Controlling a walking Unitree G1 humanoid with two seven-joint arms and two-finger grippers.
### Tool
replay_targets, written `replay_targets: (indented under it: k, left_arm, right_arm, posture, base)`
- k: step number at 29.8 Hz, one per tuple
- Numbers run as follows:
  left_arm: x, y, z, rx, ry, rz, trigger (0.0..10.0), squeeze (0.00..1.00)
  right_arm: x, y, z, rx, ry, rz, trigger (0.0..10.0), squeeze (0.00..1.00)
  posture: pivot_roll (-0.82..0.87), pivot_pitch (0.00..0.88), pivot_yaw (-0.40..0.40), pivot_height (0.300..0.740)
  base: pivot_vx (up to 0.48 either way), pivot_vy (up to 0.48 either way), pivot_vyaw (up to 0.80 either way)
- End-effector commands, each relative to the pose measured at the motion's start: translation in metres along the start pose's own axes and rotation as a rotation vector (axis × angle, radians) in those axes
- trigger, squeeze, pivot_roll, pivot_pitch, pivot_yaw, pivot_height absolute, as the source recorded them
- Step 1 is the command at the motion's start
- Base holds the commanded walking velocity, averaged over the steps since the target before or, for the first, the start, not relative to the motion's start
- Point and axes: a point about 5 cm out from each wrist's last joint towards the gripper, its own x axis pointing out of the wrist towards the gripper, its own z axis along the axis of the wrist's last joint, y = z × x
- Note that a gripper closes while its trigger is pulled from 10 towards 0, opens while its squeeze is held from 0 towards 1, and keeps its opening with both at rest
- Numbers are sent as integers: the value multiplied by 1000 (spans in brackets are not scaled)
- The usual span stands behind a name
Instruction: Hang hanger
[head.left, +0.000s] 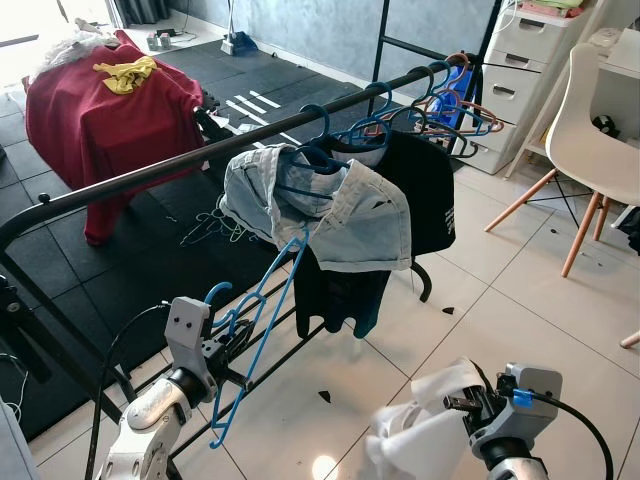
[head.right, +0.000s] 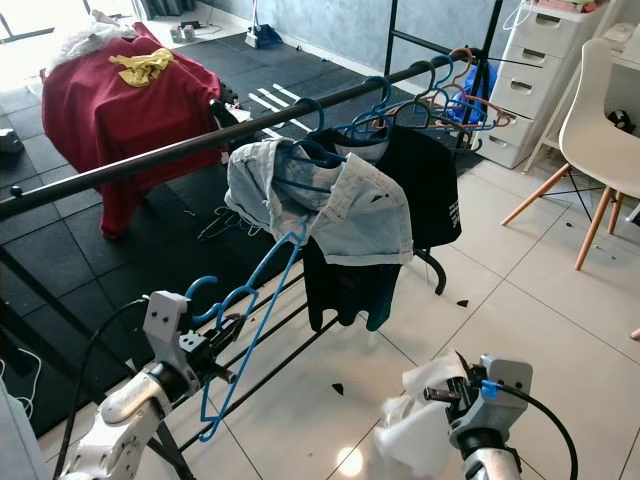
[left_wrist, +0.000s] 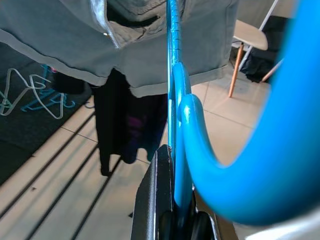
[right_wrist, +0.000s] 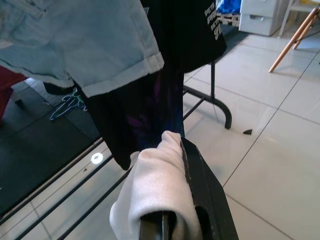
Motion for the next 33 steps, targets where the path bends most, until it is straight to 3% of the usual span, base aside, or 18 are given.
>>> replay_targets:
  k: [1,9,15,19,22,24,33]
  left_arm:
    - [0,-5,-2,-13,10,-9,10000,0]
    - [-2,0,-2,11,33,51,10000,0]
    - [-10,17,-10,121,114,276,10000,0]
    - [-12,20,-11,137,123,306,10000,0]
    - [-15,23,-13,144,130,337,10000,0]
    - [-18,27,-18,161,154,359,10000,0]
    - [-33,28,-41,192,251,384,10000,0]
  right_arm:
    - [1,1,8,-16,-23,8,10000,0]
    - [8,0,10,-16,0,-21,10000,0]
    - [8,-4,6,-4,32,-57,10000,0]
    - [8,-6,5,0,38,-65,10000,0]
    - [7,-11,0,6,64,-93,10000,0]
    - [1,-19,-15,7,120,-132,10000,0]
    - [-21,-27,-46,15,230,-190,10000,0]
  posture:
    - [-13,142,-7,740]
    - [-12,128,-13,740]
    - [-21,122,-13,740]
    - [-21,120,-13,740]
    - [-21,118,-17,740]
    - [-24,118,-17,740]
    - [-25,120,-14,740]
  base:
    - [0,0,0]
    - [0,0,-117]
    - [0,0,-745]
    - [0,0,-800]
    - [0,0,-800]
    - [0,0,-800]
    - [0,0,-800]
